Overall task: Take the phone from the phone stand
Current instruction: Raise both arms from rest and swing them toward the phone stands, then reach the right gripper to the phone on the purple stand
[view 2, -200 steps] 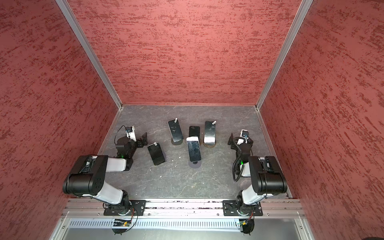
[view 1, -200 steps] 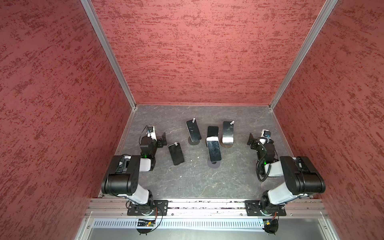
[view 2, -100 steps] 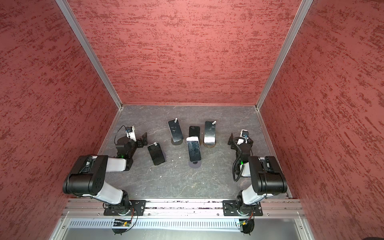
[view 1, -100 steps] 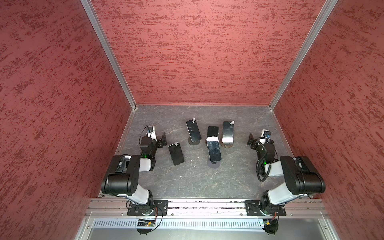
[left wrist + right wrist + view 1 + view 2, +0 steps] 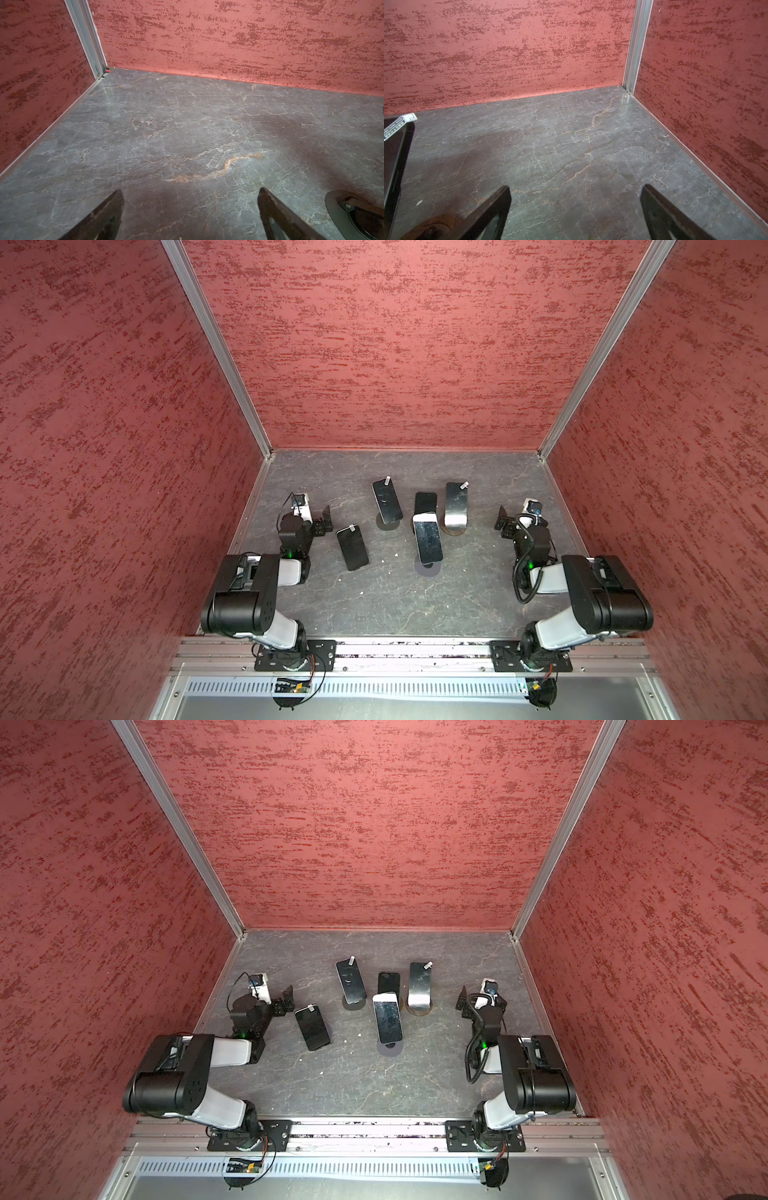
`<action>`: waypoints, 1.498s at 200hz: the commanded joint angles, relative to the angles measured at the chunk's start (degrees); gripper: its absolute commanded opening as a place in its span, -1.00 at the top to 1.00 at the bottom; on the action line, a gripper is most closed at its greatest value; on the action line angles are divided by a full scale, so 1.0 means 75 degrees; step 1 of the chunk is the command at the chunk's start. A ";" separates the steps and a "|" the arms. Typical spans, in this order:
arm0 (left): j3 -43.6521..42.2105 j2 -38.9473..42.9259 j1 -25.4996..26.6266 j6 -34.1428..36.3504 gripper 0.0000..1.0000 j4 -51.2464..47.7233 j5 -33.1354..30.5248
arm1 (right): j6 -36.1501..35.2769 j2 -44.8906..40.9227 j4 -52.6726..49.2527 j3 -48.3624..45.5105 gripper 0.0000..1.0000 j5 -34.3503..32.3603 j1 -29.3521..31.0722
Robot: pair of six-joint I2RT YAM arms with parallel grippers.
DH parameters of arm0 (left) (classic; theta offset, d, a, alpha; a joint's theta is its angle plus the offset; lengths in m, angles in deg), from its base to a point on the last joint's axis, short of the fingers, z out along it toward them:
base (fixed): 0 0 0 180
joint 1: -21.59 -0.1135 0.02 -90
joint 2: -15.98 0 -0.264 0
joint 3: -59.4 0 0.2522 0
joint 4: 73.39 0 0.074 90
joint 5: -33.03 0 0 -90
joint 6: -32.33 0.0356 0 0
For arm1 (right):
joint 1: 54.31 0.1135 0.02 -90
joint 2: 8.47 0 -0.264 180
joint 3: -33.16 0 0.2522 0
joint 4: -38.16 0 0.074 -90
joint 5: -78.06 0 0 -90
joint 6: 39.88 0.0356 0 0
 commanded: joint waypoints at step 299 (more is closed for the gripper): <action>0.2940 0.4958 0.7391 -0.4558 -0.99 -1.0068 -0.3061 | 0.3106 -0.1886 -1.1404 0.4830 -0.98 0.0054 0.2620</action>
